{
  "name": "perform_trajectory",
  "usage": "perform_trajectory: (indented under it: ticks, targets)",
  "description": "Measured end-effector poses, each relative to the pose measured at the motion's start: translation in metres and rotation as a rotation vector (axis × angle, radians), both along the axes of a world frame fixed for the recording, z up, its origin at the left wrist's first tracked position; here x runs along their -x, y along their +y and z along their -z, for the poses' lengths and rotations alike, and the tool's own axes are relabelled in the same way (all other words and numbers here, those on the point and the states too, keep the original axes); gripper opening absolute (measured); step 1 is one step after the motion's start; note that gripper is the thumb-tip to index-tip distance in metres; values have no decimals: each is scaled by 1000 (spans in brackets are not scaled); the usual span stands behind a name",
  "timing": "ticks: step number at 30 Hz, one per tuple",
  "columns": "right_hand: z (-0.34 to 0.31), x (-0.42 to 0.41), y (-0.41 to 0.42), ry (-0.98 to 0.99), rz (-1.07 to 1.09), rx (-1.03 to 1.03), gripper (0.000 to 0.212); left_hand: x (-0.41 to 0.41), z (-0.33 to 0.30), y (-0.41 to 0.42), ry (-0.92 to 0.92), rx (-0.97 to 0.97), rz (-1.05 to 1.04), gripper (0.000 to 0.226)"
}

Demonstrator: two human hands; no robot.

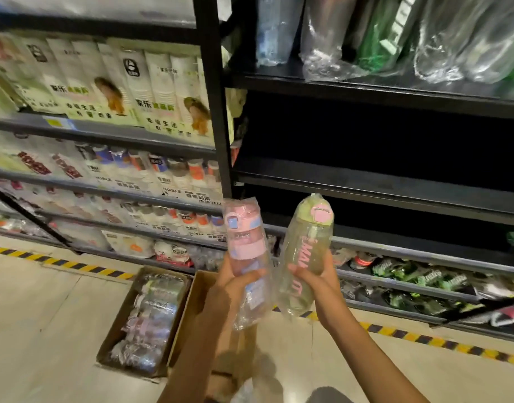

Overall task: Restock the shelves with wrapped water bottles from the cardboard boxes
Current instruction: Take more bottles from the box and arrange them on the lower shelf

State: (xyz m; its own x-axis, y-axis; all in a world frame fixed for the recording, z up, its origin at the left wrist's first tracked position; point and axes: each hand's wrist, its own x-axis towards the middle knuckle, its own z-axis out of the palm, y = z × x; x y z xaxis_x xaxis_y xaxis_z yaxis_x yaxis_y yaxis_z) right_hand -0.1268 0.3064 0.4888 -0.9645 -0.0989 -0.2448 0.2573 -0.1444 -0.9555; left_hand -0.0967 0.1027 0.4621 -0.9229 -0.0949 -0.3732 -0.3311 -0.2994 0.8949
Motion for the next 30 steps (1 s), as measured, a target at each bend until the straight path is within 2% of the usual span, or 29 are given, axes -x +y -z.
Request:
perform_trajectory:
  ticks: [2, 7, 9, 13, 17, 20, 22, 25, 27, 30]
  targets:
    - [-10, 3, 25, 20, 24, 1, 67, 10, -16, 24, 35, 9, -5, 84]
    - [-35, 30, 55, 113, 65, -21, 72, 44, -52, 55, 177, 28, 54, 68]
    - [-42, 47, 58, 143, 77, -34, 71, 63, -66, 53, 235, 92, 50, 66]
    - [-52, 82, 57, 184, 67, -97, 72, 118, -80, 42, 285, 259, 14, 85]
    - [-54, 112, 51, 191, 60, -144, 79, 178, -80, 28, 319, 299, -23, 91]
    - [-54, 128, 46, 182, 54, -180, 87, 215, -73, 16, 360, 314, -20, 79]
    - [-53, 137, 43, 187, 61, -194, 81, 240, -66, 8, 370, 340, -35, 70]
    - [-49, 147, 40, 170, 62, -187, 78, 271, -59, -1, 352, 376, -47, 68]
    - [-48, 153, 39, 155, 79, -192, 83, 288, -56, -5, 328, 399, -62, 79]
    - [-47, 162, 37, 142, 105, -202, 85, 314, -52, -11, 287, 406, -50, 109]
